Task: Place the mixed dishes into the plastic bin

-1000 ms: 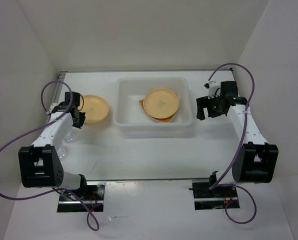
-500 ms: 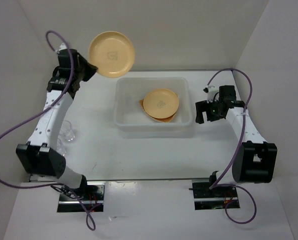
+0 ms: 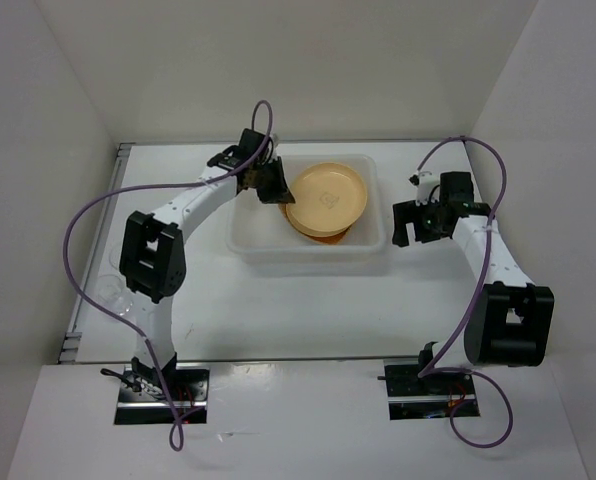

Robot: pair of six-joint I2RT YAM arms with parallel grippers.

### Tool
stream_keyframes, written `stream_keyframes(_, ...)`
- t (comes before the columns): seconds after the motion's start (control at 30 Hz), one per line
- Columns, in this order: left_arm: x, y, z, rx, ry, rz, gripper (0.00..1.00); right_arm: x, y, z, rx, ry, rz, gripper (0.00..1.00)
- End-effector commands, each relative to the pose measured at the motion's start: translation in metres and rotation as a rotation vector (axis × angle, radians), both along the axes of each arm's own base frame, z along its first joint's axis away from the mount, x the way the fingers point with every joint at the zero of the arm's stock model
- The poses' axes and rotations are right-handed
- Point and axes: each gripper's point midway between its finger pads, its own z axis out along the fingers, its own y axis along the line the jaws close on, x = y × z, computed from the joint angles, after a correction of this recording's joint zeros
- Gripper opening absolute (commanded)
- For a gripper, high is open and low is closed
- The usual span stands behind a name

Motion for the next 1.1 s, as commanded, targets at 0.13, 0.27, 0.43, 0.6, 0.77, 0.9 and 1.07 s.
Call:
stream_keyframes(0.13, 0.02, -0.014, -0.009, -0.026, -0.002, -0.03, 0.0, 0.008, -0.007, 0.006, 0.006, -0.045, -0.023, 0.98)
stream_keyframes(0.27, 0.028, -0.014, -0.028, 0.004, 0.025, -0.014, 0.0, 0.008, -0.01, 0.009, 0.005, -0.054, -0.034, 0.98)
stream_keyframes(0.43, 0.033, -0.012, -0.042, 0.039, 0.054, -0.008, 0.0, 0.008, -0.016, 0.009, 0.012, -0.055, -0.05, 0.98)
stream_keyframes(0.6, 0.039, -0.003, -0.056, 0.07, 0.066, 0.021, 0.0, 0.003, -0.012, 0.008, 0.038, -0.046, -0.016, 0.98)
stream_keyframes(0.77, 0.045, 0.009, -0.059, 0.116, 0.063, 0.054, 0.38, 0.003, -0.011, 0.009, 0.04, -0.049, -0.003, 0.98)
stream_keyframes(0.9, 0.062, 0.028, 0.007, 0.169, -0.104, 0.136, 0.95, 0.002, -0.013, 0.008, 0.041, -0.04, -0.013, 0.98)
stream_keyframes(1.07, 0.058, 0.034, 0.121, 0.129, -0.283, 0.075, 1.0, 0.001, -0.014, 0.02, 0.03, -0.047, 0.003, 0.98)
